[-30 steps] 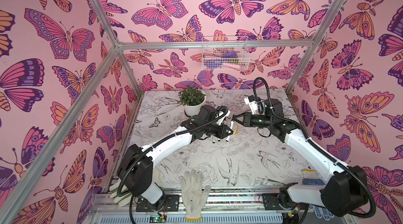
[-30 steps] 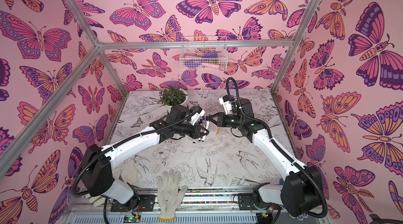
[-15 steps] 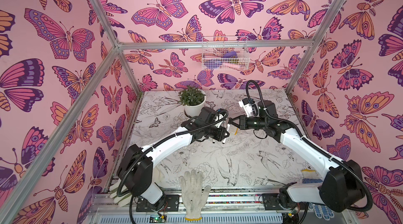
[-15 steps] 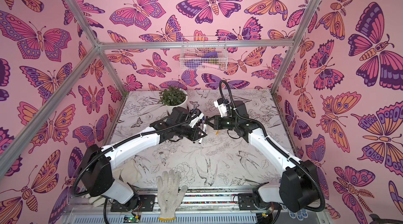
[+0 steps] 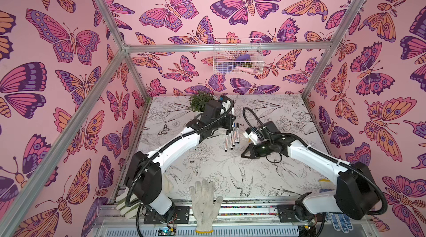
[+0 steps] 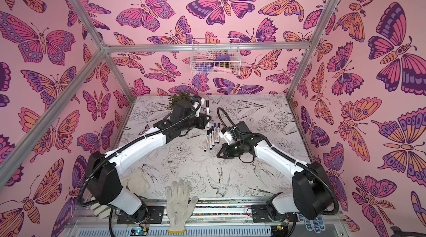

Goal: Insert pens into pen caps
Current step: Put on the pen cap to the pen.

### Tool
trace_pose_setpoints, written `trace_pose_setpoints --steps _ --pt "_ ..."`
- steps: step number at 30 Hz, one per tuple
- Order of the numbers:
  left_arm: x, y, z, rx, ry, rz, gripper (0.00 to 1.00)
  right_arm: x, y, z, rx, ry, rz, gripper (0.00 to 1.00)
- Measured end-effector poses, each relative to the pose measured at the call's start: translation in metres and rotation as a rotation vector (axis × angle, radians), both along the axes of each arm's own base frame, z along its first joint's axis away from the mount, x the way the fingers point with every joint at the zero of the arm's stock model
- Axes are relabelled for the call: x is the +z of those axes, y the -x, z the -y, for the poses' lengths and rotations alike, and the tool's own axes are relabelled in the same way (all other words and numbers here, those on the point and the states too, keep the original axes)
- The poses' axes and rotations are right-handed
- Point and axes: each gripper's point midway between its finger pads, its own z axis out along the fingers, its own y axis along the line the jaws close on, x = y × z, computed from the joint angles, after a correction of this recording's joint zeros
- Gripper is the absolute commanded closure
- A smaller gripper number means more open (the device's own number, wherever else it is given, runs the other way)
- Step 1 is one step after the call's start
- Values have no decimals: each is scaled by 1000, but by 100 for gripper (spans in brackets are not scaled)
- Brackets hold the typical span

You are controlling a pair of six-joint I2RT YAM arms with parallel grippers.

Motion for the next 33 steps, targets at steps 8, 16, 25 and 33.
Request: trace_pose_setpoints --steps 8,16,25,33 --pt "-32 28 21 -74 -23 -17 100 40 -21 14 -86 -66 76 100" --pt "-91 74 18 -228 -59 -138 100 109 -58 31 -255 -195 319 60" --pt "-87 113 36 -384 -68 -83 100 120 -81 24 -307 -239 352 59" --pt "-85 117 41 -406 -61 -72 100 130 -93 16 -311 -281 358 63"
